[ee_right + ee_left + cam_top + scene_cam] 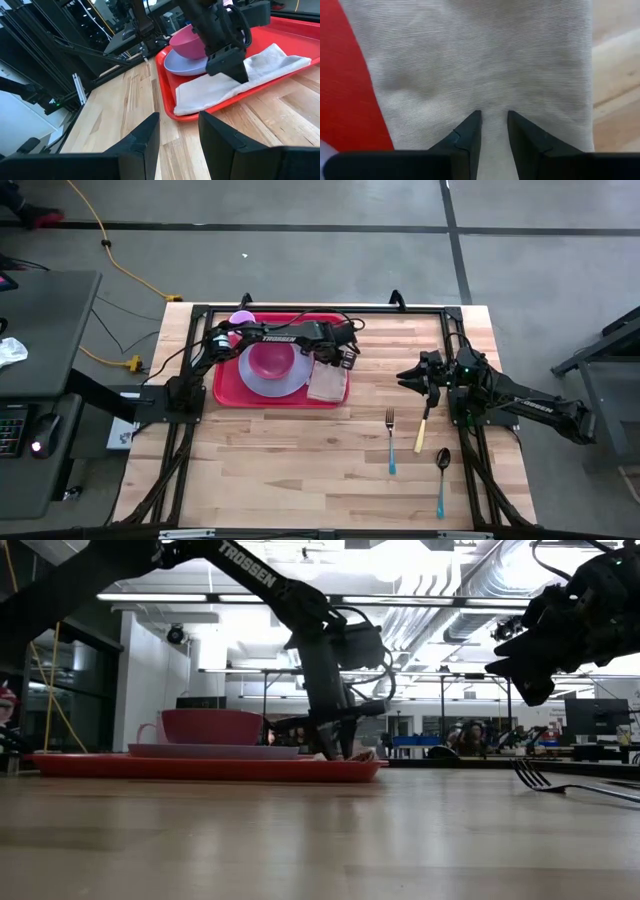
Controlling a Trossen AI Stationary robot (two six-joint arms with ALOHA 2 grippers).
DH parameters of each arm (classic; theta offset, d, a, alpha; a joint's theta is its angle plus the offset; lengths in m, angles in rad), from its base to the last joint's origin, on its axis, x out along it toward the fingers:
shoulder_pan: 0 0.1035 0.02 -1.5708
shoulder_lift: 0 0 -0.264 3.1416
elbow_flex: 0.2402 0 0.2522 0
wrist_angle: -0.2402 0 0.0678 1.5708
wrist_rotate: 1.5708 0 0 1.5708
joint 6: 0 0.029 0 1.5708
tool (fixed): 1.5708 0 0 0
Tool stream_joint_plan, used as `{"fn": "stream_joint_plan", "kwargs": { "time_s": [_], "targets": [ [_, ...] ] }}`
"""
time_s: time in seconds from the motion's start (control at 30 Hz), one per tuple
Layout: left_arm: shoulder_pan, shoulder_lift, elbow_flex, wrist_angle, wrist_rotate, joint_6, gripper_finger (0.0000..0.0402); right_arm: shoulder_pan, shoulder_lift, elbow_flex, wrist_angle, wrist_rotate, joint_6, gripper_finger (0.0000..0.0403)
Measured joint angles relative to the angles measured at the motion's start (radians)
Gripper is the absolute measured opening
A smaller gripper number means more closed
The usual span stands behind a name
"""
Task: Set up tray
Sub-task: Put the brown napkin beside the blue plate on the red tray
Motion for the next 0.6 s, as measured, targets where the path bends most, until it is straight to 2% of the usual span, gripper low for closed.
{"fn": "stream_joint_plan", "kwargs": {
  "time_s": [0.6],
  "targets": [
    [0.019,0.001,-0.002,-0.013,-0.011,-0.116,0.0064,0.0,0.0,0.0,-0.001,0.0,-0.004,0.0114]
  ]
}}
